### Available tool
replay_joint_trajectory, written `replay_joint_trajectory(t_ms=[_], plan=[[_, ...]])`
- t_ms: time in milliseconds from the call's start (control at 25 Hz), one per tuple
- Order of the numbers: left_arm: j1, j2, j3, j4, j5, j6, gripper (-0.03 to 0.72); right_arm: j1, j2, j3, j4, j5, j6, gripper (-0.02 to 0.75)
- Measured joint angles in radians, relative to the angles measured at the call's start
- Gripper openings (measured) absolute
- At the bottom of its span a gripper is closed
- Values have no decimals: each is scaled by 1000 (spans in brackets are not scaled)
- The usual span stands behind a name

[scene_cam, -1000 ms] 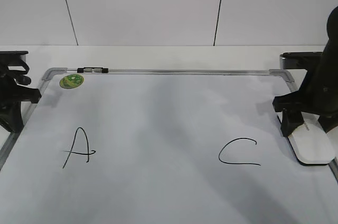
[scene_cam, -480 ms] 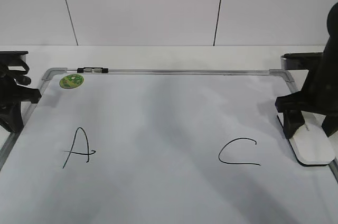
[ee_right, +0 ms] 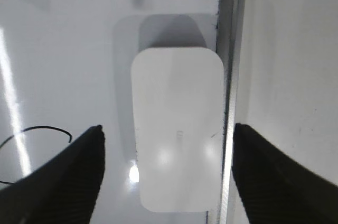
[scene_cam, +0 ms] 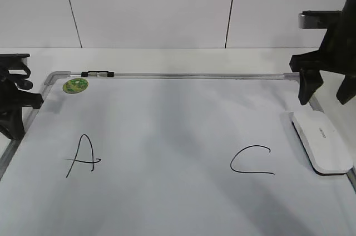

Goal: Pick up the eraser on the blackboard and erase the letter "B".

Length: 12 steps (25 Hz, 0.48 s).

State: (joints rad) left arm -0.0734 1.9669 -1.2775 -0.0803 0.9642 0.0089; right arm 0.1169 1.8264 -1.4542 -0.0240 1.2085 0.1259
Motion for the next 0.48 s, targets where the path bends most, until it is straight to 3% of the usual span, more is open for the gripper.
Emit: replay_joint_trajectory(t_ms=[80, 160, 320, 480], plan=[[0, 0, 0, 0, 0, 0, 35, 0, 0, -16, 24, 3, 0, 571], [0, 0, 0, 0, 0, 9, 99, 0, 0, -19, 43, 6, 0, 569], [0, 5, -7, 0, 16, 15, 295, -1, -8, -19, 54, 9, 0, 568], [-2, 7, -79, -2, 90, 15, 349, -2, -27, -19, 55, 9, 0, 566]])
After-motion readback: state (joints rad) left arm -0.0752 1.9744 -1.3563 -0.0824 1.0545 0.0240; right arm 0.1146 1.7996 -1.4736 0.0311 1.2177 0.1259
